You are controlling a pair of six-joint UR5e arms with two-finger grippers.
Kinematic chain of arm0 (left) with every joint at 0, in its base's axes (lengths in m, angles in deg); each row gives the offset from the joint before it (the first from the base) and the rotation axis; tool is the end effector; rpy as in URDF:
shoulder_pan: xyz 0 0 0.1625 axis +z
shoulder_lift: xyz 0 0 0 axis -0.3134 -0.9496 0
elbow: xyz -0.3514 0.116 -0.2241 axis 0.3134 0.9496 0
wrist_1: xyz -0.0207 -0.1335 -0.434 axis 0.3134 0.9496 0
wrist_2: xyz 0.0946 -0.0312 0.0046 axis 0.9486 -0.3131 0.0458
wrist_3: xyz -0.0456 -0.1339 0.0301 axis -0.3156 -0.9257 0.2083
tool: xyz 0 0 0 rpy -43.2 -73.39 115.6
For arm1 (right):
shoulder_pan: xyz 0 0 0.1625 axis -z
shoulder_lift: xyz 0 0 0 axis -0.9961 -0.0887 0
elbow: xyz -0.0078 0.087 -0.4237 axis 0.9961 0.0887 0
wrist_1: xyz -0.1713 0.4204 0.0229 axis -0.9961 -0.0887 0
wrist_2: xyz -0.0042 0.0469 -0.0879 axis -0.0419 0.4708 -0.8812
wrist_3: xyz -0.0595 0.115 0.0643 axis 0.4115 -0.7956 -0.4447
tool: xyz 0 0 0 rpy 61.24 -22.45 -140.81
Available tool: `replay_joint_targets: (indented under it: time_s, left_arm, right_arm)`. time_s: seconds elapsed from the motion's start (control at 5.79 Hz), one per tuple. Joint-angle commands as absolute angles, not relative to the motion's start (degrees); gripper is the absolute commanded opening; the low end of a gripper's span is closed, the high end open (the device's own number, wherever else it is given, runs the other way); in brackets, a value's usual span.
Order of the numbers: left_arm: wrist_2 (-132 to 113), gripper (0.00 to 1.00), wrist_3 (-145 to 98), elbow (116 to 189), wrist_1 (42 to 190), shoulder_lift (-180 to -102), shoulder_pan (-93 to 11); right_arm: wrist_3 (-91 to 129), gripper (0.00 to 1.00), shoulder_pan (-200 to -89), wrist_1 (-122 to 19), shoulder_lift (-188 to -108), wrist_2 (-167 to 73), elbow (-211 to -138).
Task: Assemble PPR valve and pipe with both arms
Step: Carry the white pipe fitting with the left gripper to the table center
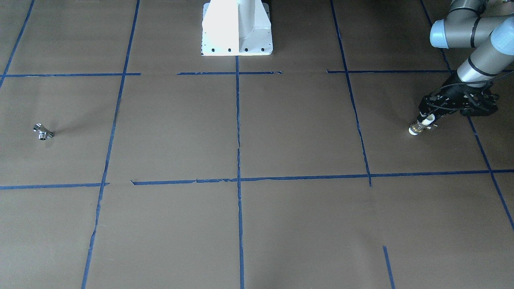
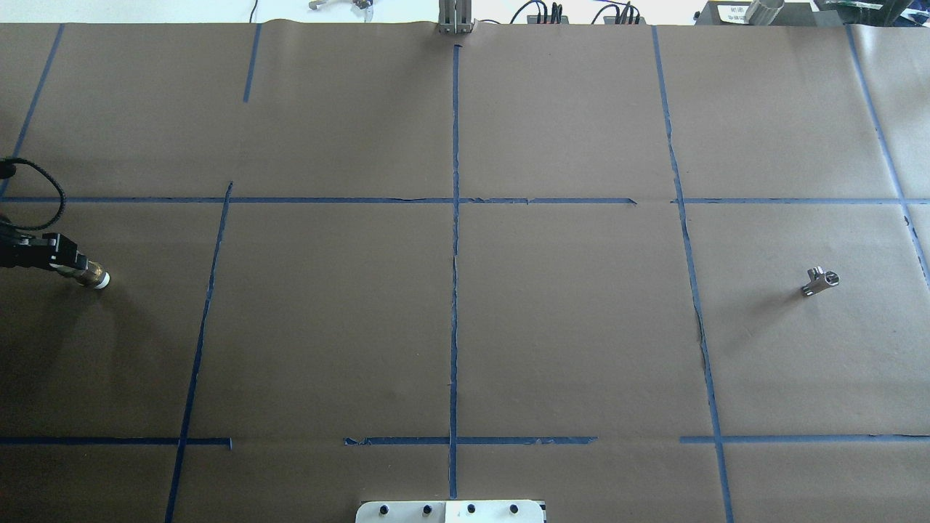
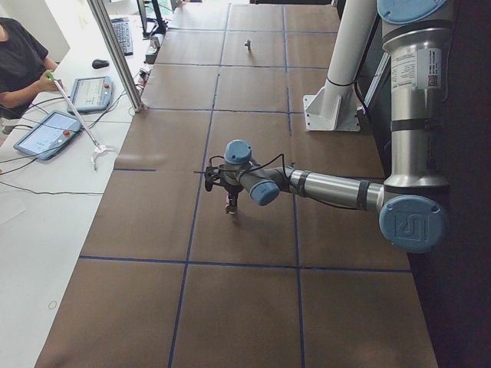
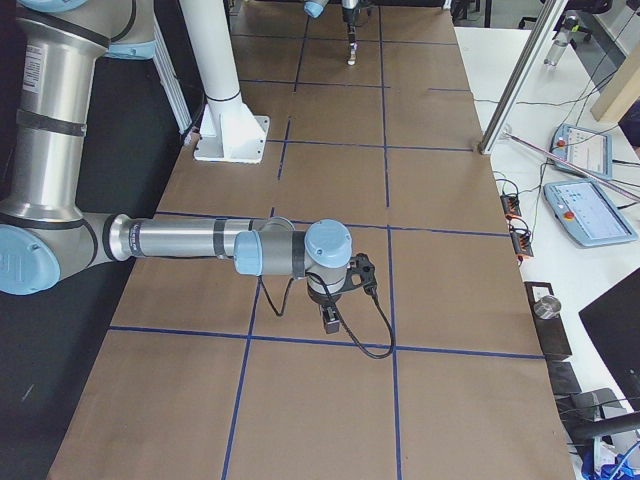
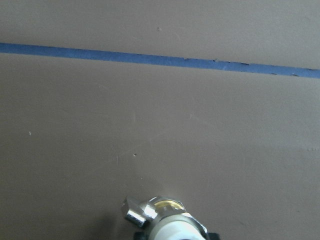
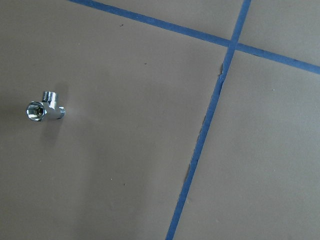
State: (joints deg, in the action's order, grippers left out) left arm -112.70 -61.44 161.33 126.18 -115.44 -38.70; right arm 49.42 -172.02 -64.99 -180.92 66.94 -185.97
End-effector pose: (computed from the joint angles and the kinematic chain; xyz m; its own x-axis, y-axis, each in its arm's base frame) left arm 0.2535 -0.4831 0.5899 0.6265 -0.0476 -0.7780 0.1351 0.9897 0.0483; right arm 0.0051 -0.4438 0.6644 0.6467 -0.2955 0.7031 0.2116 0.9552 0.2068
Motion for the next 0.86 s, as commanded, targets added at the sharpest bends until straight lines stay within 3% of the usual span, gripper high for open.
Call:
replay_joint_targets:
  time_s: [0.0, 0.35, 0.69]
  left_arm:
    - [-112.77, 0.0, -61.41, 162.61, 126.09, -115.4, -39.13]
    - [-112.77, 0.0, -62.2, 167.51, 123.65, -116.62, -38.52]
    - [-112.68, 0.0, -62.81, 172.09, 111.23, -128.51, -33.98]
  right_arm:
    - [49.35, 1.0, -172.01, -64.99, -181.0, 66.94, -186.05]
    - [49.27, 1.0, -172.01, -64.99, -181.0, 66.94, -185.97]
    - [49.27, 1.0, -171.75, -64.99, -180.92, 67.2, -185.97]
